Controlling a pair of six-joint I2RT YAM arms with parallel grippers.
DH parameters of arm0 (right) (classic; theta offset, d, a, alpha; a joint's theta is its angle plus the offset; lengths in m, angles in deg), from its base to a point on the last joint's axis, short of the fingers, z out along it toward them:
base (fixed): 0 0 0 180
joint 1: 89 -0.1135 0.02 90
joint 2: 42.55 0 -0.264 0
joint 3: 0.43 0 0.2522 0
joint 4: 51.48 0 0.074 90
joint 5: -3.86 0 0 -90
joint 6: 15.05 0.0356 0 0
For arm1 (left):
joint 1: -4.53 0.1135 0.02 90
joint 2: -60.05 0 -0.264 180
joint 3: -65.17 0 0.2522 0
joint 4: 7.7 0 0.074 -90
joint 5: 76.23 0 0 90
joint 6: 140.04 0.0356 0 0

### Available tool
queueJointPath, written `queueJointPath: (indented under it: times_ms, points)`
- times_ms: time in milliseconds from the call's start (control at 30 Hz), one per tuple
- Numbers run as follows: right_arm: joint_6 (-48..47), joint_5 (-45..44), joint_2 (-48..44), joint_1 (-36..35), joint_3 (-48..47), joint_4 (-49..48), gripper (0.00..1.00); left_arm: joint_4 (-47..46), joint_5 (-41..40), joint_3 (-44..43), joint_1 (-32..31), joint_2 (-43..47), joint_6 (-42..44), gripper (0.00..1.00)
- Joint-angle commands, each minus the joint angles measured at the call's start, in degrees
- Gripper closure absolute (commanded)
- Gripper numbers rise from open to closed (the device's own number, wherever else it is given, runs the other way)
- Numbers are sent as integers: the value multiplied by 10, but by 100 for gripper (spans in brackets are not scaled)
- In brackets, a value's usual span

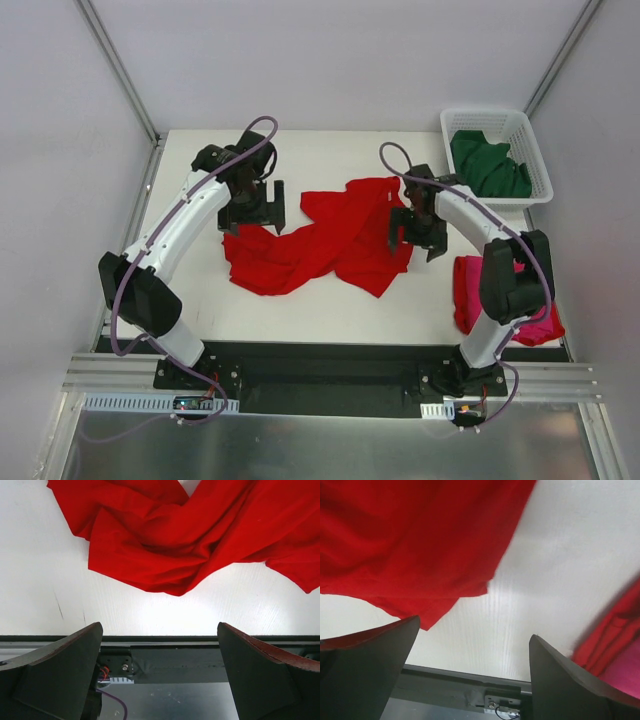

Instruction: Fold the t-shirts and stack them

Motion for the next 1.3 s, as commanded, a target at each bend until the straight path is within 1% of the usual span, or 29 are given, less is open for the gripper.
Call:
queueJointPath:
  times_ms: [0, 100, 167, 200, 233, 300, 333, 367, 400, 433, 467, 533, 567, 667, 700, 833, 900, 933, 967, 1000, 1033, 1100, 1133, 1167, 1200, 1233, 1267]
  points:
    - [7, 33, 22, -31, 25, -94, 4, 14, 10, -17, -12, 9, -12, 1]
    - [7, 45, 69, -43, 10, -104, 3, 13, 11, -3, -14, 17, -12, 1]
    - [8, 50, 93, -44, -15, -103, 1, 14, 11, 2, -14, 25, -12, 1]
    - [8, 52, 117, -46, -25, -97, 4, 14, 11, 7, -14, 29, -12, 1]
    - [6, 55, 126, -46, -42, -94, 15, 14, 10, 10, -13, 34, -11, 1]
    - [2, 57, 141, -48, -54, -83, 28, 14, 7, 17, -13, 38, -11, 1]
    - [0, 61, 149, -48, -60, -80, 57, 15, 5, 19, -14, 44, -11, 1]
    - [-1, 62, 149, -48, -60, -75, 72, 15, 3, 21, -13, 46, -11, 1]
    - [-2, 65, 147, -49, -59, -67, 83, 15, 1, 24, -14, 47, -11, 1]
    - [-2, 66, 135, -50, -57, -61, 99, 15, 0, 25, -14, 50, -11, 1]
    - [-1, 65, 126, -50, -53, -53, 99, 15, -1, 25, -14, 51, -11, 1]
    - [2, 72, 103, -53, -49, -26, 99, 15, -2, 27, -14, 50, -12, 1]
    - [2, 71, 75, -56, -45, -16, 99, 15, -2, 27, -13, 50, -12, 1]
    - [0, 57, 33, -72, -38, 34, 99, 14, -2, 23, -14, 47, -13, 1]
    - [-1, 57, 27, -79, -29, 60, 99, 14, -2, 20, -14, 46, -10, 1]
    - [-1, 72, -5, -96, 17, 94, 99, 14, -7, 11, -14, 40, -5, 1]
    - [-2, 89, -20, -106, 34, 105, 96, 14, -9, 4, -14, 38, 0, 1]
    - [-2, 111, -24, -107, 44, 110, 88, 15, -12, 0, -13, 34, 3, 1]
    - [-5, 119, -25, -111, 47, 124, 82, 15, -14, -4, -13, 32, 5, 1]
    - [-10, 126, -27, -113, 47, 135, 81, 16, -16, -14, -13, 29, 11, 1]
    - [-12, 128, -32, -115, 45, 141, 83, 16, -18, -19, -12, 28, 13, 1]
    - [-10, 127, -46, -117, 40, 161, 81, 18, -18, -32, -9, 24, 18, 1]
    - [-12, 128, -52, -116, 22, 172, 63, 20, -19, -37, -9, 22, 19, 1]
    - [-14, 127, -54, -117, 10, 198, 52, 23, -19, -40, -9, 20, 20, 1]
    - [-14, 126, -57, -118, -4, 206, 28, 23, -18, -45, -9, 18, 20, 1]
    - [-12, 123, -68, -118, -17, 212, 18, 24, -19, -47, -9, 17, 21, 1]
    - [-10, 120, -74, -117, -50, 224, 7, 24, -19, -48, -9, 17, 21, 1]
